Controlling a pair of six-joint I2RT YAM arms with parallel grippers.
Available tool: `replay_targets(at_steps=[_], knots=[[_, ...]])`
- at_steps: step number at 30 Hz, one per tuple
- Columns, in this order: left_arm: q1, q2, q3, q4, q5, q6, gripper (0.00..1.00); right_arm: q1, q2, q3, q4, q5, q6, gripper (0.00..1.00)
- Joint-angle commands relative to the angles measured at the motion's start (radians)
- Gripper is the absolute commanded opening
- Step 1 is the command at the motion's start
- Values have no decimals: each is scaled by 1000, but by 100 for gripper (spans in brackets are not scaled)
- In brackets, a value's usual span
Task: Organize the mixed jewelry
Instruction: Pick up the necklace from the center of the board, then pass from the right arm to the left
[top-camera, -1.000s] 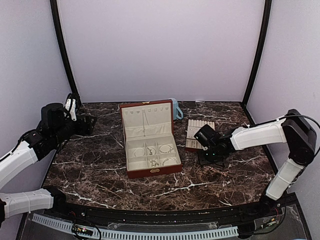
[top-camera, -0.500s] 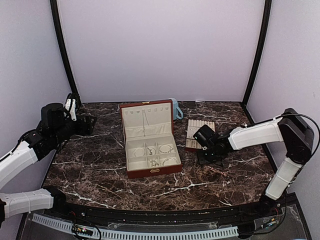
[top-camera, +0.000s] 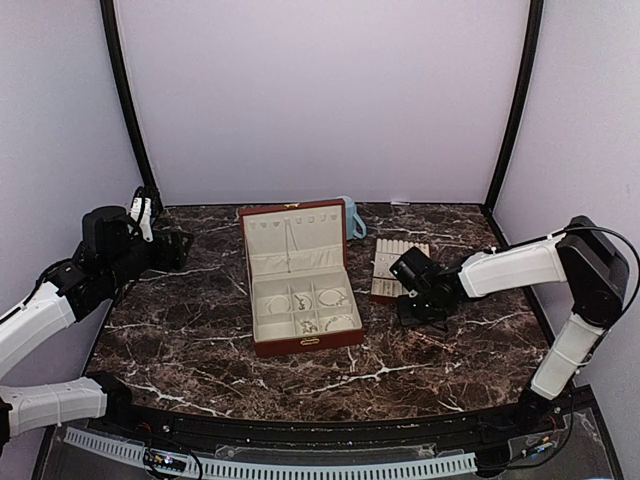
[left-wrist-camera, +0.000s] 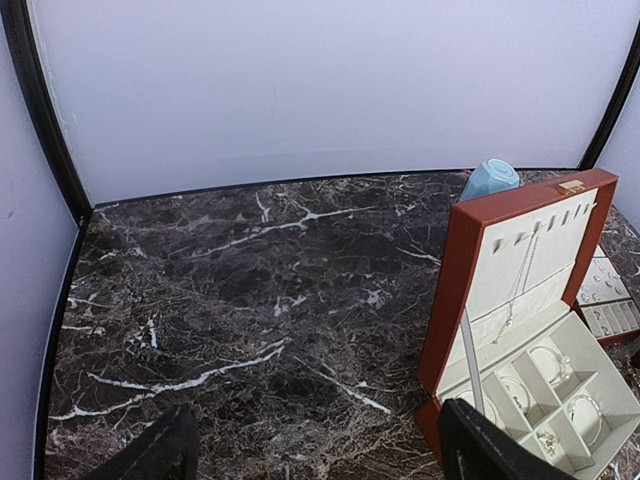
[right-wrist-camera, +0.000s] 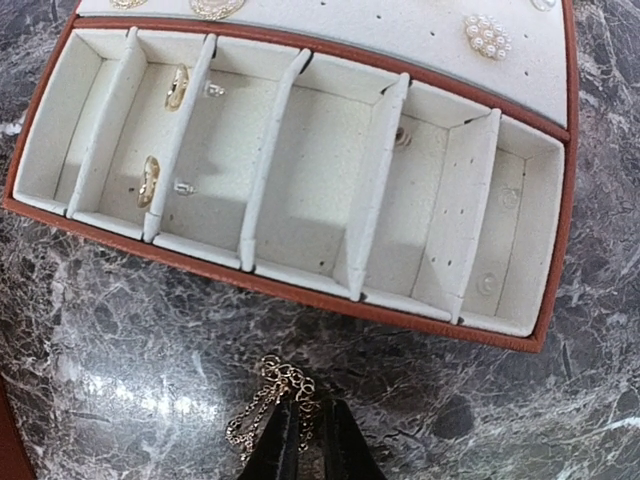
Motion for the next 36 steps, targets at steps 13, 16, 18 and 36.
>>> replay_targets(at_steps=[13,16,18,36], knots=[[-3,-37,-30,75,127,43,84,-33,-92,-164,173,-156,17,0],[-40,-41,-39,97,135,54,82,-33,-182,-216,250,-145,4,0],[-124,-36,-41,123,125,60,81,-33,-245,-252,283,-133,-13,0],[-671,675,132,813,131,128,79,-33,-496,-377,411,-183,-78,0]])
